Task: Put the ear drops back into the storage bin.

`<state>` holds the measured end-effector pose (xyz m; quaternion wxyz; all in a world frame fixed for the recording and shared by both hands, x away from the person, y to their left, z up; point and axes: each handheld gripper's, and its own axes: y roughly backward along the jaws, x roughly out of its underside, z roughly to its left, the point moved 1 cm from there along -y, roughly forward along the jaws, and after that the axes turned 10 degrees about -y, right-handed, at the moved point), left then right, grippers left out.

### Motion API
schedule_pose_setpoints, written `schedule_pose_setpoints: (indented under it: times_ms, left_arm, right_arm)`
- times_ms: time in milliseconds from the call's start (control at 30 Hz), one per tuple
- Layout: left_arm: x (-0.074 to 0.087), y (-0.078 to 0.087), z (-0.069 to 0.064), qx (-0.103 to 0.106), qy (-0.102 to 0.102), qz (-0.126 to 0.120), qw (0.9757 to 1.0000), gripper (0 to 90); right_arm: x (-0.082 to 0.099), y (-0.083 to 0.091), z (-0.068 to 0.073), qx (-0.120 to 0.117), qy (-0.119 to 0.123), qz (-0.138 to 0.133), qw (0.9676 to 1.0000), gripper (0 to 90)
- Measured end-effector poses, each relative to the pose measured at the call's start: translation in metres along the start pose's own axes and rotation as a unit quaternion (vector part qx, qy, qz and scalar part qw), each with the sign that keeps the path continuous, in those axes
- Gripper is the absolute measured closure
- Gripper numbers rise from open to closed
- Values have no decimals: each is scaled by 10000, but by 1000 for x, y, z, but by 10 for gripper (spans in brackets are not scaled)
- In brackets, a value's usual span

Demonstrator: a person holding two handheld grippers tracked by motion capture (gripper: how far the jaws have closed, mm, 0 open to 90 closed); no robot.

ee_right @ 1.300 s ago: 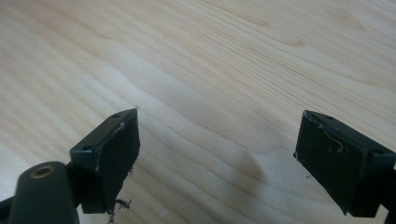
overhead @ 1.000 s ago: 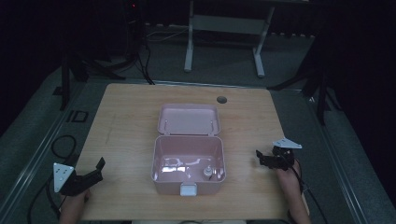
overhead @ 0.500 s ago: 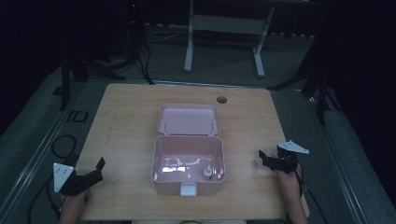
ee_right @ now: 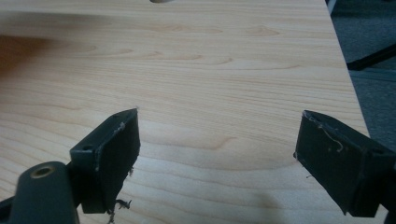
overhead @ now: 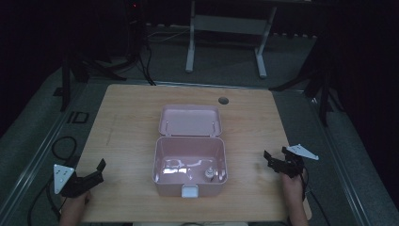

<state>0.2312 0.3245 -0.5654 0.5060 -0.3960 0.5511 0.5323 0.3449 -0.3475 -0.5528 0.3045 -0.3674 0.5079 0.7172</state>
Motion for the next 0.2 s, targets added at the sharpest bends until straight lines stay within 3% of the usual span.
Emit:
schedule_pose_setpoints:
  times_ms: [200]
  left_arm:
    - [0, 0, 0, 4, -5, -1, 10000, 5]
  right_arm:
    - [2, -4, 2, 115, 159, 210, 9996, 135]
